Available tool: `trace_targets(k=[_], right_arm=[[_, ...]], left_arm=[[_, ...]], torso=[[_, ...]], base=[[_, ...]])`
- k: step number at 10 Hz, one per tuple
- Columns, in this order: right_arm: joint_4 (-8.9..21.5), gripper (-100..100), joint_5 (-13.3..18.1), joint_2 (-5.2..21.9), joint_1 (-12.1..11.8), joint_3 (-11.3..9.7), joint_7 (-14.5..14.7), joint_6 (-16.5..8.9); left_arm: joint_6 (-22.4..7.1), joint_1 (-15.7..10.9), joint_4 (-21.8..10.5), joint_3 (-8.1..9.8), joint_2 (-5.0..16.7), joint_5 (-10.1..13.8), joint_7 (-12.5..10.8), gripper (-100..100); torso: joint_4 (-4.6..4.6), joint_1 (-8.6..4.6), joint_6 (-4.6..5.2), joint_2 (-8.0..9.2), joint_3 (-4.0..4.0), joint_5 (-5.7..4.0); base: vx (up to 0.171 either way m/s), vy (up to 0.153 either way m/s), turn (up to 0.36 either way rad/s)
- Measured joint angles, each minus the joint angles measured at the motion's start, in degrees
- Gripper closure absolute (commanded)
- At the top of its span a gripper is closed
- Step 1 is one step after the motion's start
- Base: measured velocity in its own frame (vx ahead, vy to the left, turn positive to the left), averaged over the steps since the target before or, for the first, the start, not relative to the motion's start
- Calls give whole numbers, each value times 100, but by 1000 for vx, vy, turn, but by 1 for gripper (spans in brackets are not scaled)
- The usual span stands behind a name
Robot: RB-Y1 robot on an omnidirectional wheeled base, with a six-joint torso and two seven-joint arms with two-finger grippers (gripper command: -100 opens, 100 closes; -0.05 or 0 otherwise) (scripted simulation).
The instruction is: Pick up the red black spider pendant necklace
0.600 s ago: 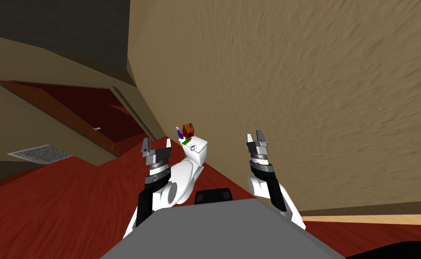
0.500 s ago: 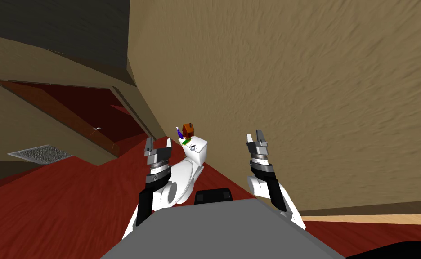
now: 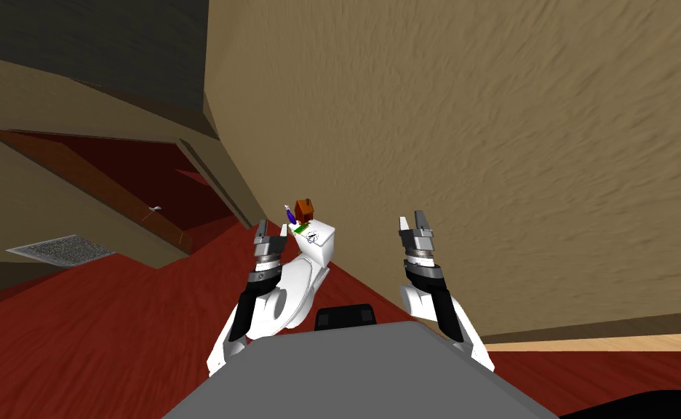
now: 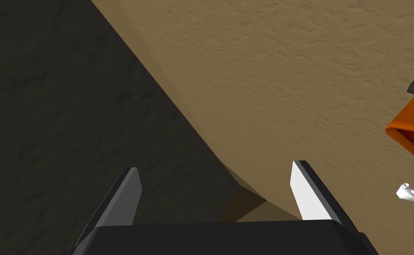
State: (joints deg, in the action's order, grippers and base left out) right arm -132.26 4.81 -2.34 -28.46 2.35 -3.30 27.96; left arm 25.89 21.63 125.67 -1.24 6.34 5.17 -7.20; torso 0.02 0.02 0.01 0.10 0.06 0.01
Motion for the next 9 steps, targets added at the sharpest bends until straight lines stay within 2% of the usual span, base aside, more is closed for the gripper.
trace_targets(k=[3, 5, 7, 9], right_arm=[[0, 0, 0, 0, 0, 0, 0, 0], [0, 0, 0, 0, 0, 0, 0, 0], [0, 0, 0, 0, 0, 0, 0, 0], [0, 0, 0, 0, 0, 0, 0, 0]], left_arm=[[-464, -458, -455, 27, 210, -13, -183, -100], [-633, -723, -766, 58, 280, -11, -279, -100], [-1000, -1110, -1098, 67, 297, -37, -407, -100], [-1173, -1385, -1427, 80, 321, -44, -503, -100]], torso=[[1, -3, 0, 6, 4, -1], [0, -1, 0, 1, 1, 0], [1, -4, 0, 6, 3, -1], [1, -3, 0, 3, 2, -1]], base=[[-46, -1, -29], [-40, -1, -34], [-47, -3, -29], [-46, -2, -33]])
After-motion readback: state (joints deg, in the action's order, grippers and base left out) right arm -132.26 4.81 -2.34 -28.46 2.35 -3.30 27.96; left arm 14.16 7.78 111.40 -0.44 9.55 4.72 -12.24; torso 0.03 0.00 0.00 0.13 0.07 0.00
